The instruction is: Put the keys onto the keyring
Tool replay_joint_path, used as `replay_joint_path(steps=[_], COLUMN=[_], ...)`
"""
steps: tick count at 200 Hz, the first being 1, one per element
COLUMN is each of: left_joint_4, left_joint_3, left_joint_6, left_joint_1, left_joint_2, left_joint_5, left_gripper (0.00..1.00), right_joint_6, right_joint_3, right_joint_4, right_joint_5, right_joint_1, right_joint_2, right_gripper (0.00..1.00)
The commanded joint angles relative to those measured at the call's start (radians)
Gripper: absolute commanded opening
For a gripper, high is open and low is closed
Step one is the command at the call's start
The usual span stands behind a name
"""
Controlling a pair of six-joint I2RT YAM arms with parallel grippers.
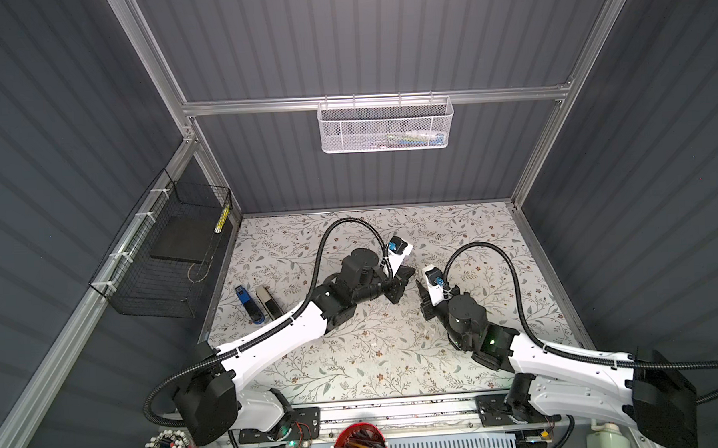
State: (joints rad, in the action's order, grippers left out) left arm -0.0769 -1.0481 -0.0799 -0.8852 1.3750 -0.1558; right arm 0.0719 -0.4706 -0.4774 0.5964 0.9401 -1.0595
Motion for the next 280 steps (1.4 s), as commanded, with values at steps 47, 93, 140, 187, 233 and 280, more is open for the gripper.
replay_joint_path(steps=[47, 93, 140, 187, 233, 280], left_joint_4=[0.005, 0.028, 0.109, 0.175, 0.195, 0.19], left_joint_3=[-0.057, -0.068, -0.108, -0.15, -0.17, -0.165], left_joint_6=[0.006, 0.014, 0.07, 0.105, 0.121, 0.144], left_joint_1=[-0.006, -0.006, -0.005, -0.005, -0.005, -0.005], left_joint_2=[-0.009, -0.003, 0.001, 0.02, 0.032, 0.023], left_joint_5=[-0.002, -0.024, -0.055, -0.081, -0.108, -0.107], left_gripper=[0.0, 0.0, 0.0, 0.0, 0.0, 0.0], right_joint_6=[0.043, 0.084, 0.201, 0.276, 0.322, 0.361], right_joint_3=[0.008, 0.044, 0.108, 0.115, 0.116, 0.137], right_joint_4=[-0.048, -0.106, -0.147, -0.097, -0.057, -0.017], right_joint_5=[0.083, 0.015, -0.118, -0.212, -0.291, -0.387], right_joint_1=[0.007, 0.008, 0.007, 0.006, 0.005, -0.009], right_joint_2=[0.027, 0.058, 0.138, 0.174, 0.19, 0.241], right_gripper=[0.07, 0.0, 0.0, 0.0, 0.0, 0.0])
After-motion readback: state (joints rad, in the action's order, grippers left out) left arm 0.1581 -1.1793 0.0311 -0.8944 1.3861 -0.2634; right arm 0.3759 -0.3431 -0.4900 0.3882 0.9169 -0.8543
